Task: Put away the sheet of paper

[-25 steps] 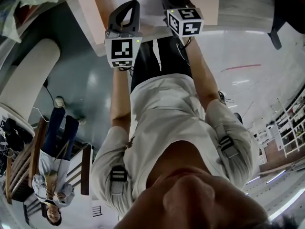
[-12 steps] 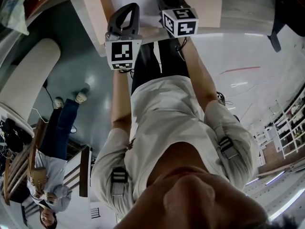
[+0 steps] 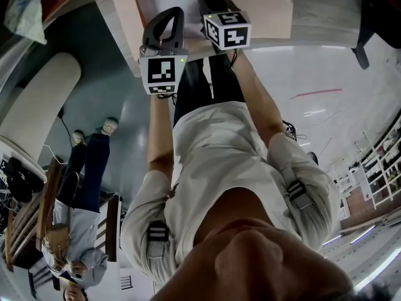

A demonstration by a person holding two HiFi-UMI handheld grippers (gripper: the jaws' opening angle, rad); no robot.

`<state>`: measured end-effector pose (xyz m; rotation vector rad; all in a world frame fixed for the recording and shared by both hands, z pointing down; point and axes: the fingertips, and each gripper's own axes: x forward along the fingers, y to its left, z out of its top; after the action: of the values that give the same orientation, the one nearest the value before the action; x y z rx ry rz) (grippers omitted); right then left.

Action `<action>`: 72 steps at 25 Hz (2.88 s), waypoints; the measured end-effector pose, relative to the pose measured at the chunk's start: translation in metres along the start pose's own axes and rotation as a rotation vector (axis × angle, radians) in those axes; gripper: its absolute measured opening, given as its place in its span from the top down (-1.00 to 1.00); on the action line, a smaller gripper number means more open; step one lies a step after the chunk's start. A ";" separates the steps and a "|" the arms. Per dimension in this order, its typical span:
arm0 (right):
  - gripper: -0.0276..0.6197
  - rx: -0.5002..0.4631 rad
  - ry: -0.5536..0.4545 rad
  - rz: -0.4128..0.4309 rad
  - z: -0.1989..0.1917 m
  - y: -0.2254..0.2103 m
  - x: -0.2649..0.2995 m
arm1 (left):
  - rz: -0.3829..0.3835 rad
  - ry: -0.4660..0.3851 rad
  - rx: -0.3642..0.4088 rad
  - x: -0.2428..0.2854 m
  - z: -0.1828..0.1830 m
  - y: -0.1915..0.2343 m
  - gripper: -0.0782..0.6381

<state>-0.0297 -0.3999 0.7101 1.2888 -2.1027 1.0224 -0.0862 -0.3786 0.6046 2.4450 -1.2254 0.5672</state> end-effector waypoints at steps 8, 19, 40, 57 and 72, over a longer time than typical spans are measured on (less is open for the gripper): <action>0.84 -0.059 0.021 -0.011 0.000 0.010 0.006 | 0.000 0.000 0.001 -0.001 0.001 0.003 0.72; 0.33 -0.192 0.045 -0.045 -0.005 0.006 -0.003 | -0.007 -0.013 0.013 -0.006 0.011 0.000 0.72; 0.61 -0.351 -0.297 -0.023 0.088 0.054 -0.138 | 0.011 -0.098 0.040 -0.050 0.067 -0.001 0.72; 0.85 -0.425 -0.470 0.030 0.130 0.114 -0.222 | 0.038 -0.219 0.066 -0.122 0.124 0.001 0.72; 0.85 -0.458 -0.470 0.051 0.133 0.125 -0.235 | 0.059 -0.242 0.048 -0.139 0.130 -0.004 0.72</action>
<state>-0.0366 -0.3419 0.4184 1.3243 -2.5243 0.2243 -0.1331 -0.3437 0.4239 2.5842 -1.3952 0.3262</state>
